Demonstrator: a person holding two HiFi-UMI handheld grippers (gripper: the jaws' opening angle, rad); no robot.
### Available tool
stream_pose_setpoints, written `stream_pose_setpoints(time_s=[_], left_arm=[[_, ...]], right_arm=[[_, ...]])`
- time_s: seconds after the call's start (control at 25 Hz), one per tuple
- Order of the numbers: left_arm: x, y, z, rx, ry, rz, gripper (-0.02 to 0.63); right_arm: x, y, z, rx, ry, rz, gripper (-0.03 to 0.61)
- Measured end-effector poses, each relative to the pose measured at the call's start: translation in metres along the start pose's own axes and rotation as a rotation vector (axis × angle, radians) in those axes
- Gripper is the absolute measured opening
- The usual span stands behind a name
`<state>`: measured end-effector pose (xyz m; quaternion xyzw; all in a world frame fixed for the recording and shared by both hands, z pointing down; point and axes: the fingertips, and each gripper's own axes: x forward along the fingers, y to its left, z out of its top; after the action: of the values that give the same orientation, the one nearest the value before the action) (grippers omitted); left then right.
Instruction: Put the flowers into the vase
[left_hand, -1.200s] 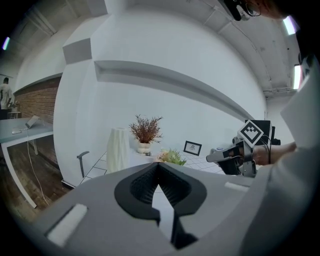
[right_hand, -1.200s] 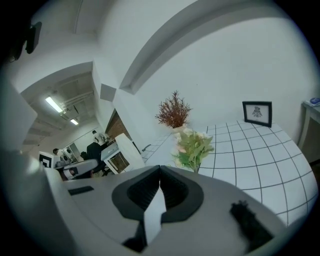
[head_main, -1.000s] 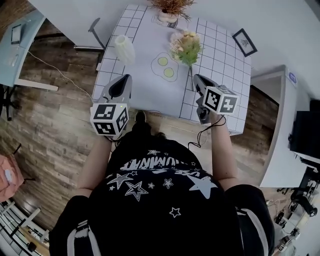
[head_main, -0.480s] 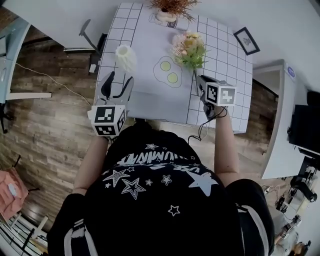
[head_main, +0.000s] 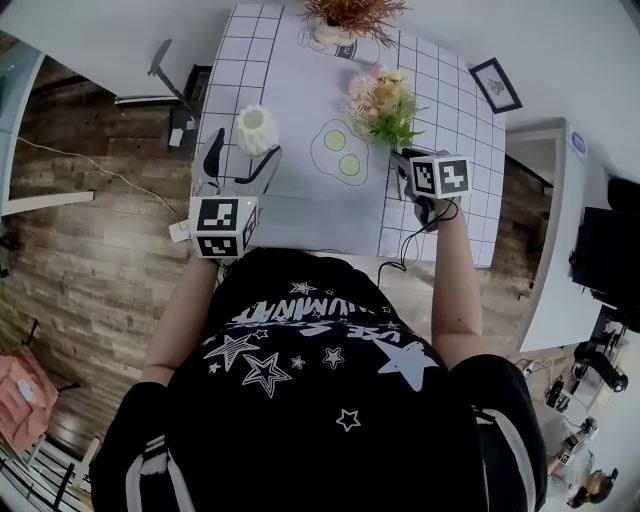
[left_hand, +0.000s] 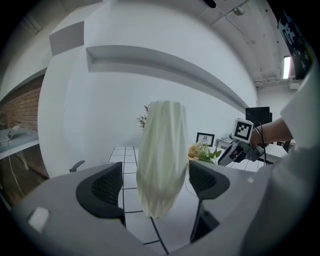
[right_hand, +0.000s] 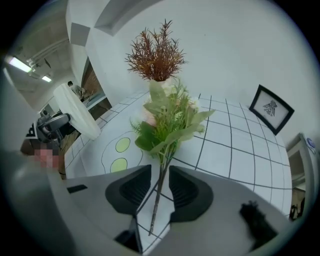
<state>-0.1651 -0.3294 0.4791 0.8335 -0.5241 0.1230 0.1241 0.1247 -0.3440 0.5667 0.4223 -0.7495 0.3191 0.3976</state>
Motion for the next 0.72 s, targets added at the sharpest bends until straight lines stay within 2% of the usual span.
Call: stream_pose_setpoints(time_s=[0.2,0.32,0.52,0.72], left_arm=[[0.014,-0.002,0.003,0.02,0.015,-0.045,0.41],[0.019,-0.003,0.001,0.009,0.019,-0.064,0.41],[0.021,-0.003,-0.002,0.022,0.025,-0.05,0.403],[0.024,-0.004,-0.003,0.05,0.034,-0.046,0.387]], right_arm=[[0.012,0.0,0.002,0.031,0.08,0.045,0.118],[0.019,-0.002,0.003,0.017,0.129,0.048,0.118],[0.029,-0.006,0.003,-0.021,0.197,0.047,0.094],[0.036,-0.005,0.001,-0.019,0.222,0.064,0.077]])
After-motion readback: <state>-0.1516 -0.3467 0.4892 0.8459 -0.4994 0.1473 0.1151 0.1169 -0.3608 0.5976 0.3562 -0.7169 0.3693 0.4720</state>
